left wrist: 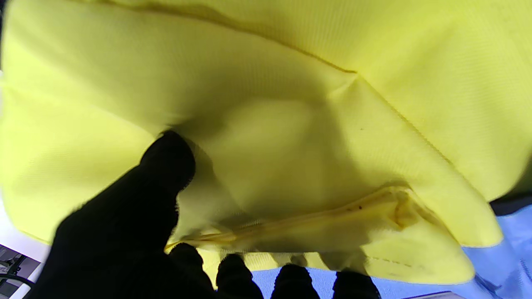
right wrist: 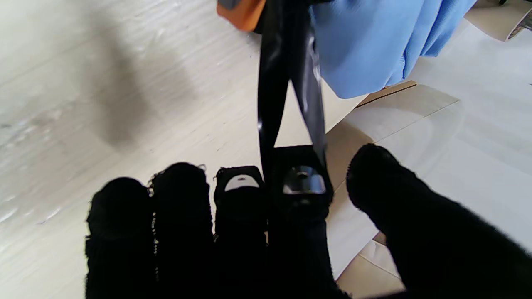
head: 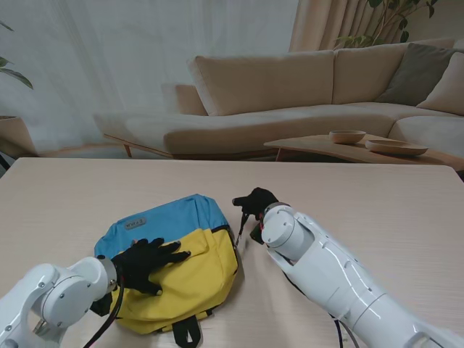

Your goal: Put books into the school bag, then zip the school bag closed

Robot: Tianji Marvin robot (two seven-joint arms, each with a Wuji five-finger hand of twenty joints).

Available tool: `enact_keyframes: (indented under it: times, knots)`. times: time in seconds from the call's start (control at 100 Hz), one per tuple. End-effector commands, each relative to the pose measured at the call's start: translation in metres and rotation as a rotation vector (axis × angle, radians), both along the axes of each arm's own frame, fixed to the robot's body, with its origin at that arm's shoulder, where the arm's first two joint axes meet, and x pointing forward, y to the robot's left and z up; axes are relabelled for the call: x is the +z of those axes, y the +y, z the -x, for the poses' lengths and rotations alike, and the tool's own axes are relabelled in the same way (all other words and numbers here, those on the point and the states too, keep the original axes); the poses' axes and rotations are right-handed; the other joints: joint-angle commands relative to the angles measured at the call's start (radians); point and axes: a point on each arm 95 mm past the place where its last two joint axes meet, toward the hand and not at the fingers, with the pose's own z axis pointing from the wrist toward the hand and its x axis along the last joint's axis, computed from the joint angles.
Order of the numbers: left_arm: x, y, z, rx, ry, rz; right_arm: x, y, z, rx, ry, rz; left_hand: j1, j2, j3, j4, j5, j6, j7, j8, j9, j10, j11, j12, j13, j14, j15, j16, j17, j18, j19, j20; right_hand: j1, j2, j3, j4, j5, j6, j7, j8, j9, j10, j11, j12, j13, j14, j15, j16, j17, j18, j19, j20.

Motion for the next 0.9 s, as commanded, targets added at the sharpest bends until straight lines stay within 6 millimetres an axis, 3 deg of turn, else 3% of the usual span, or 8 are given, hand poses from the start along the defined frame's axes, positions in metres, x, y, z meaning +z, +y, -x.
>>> enact_keyframes:
  times: [0.0, 0.31, 0.71, 0.83, 0.89]
  knots:
    - [-0.028, -0.002, 0.019, -0.027, 0.113, -0.026, 0.003, 0.018, -0.001, 0.022, 0.003, -0.024, 0.048, -0.031, 0.061, 0.026, 0.055, -0.146, 0.097, 0.074, 0.088, -0.069, 0.140, 0.069, 0.042, -0.029, 0.086, 0.029, 0.010, -0.024, 0.027, -0.005, -0.004, 0.017, -0.026, -0.023, -0.012, 0.002, 0.018, 0.012, -0.018, 0.016, 0.006, -0.006, -0.033, 0.003, -0.006, 0.023, -0.002, 0.010, 0.014, 0.008]
    - [-0.027, -0.008, 0.027, -0.075, 0.148, -0.038, -0.001, 0.036, -0.014, -0.004, 0.010, -0.020, 0.051, -0.033, 0.070, 0.025, 0.055, -0.156, 0.096, 0.095, 0.091, -0.082, 0.142, 0.087, 0.043, -0.033, 0.087, 0.040, 0.010, -0.027, 0.029, -0.001, -0.005, 0.017, -0.023, -0.026, -0.012, 0.002, 0.021, 0.021, -0.017, 0.010, 0.014, -0.009, -0.032, 0.000, -0.008, 0.031, -0.002, 0.007, 0.012, 0.015]
    - [-0.027, -0.010, 0.028, -0.092, 0.156, -0.035, -0.004, 0.035, -0.022, -0.053, -0.001, -0.003, 0.055, -0.035, 0.078, 0.024, 0.056, -0.167, 0.098, 0.116, 0.094, -0.098, 0.147, 0.107, 0.044, -0.036, 0.088, 0.048, 0.010, -0.030, 0.028, 0.002, -0.011, 0.019, -0.026, -0.034, -0.033, -0.001, 0.009, 0.026, -0.045, 0.007, 0.007, -0.012, -0.059, -0.001, -0.027, 0.036, -0.024, 0.003, 0.000, 0.019]
    - [-0.026, -0.009, 0.028, -0.084, 0.148, -0.026, -0.003, 0.034, -0.022, -0.039, 0.002, 0.010, 0.037, -0.031, 0.070, 0.021, 0.056, -0.163, 0.099, 0.124, 0.093, -0.089, 0.147, 0.111, 0.044, -0.033, 0.088, 0.051, 0.010, -0.030, 0.028, 0.003, -0.010, 0.003, -0.017, -0.033, -0.082, -0.038, -0.115, -0.038, -0.096, 0.020, -0.065, -0.070, -0.103, -0.010, -0.071, 0.018, -0.047, -0.003, -0.017, 0.024]
    - [-0.025, -0.008, 0.028, -0.077, 0.142, -0.014, -0.003, 0.032, -0.021, -0.032, 0.005, 0.015, 0.006, -0.024, 0.050, 0.018, 0.054, -0.150, 0.106, 0.146, 0.092, -0.075, 0.150, 0.121, 0.044, -0.031, 0.090, 0.057, 0.010, -0.027, 0.028, 0.005, -0.024, -0.020, -0.009, -0.045, -0.142, -0.061, -0.232, -0.133, -0.134, 0.032, -0.103, -0.134, -0.136, -0.013, -0.095, 0.009, -0.064, -0.010, -0.027, 0.028]
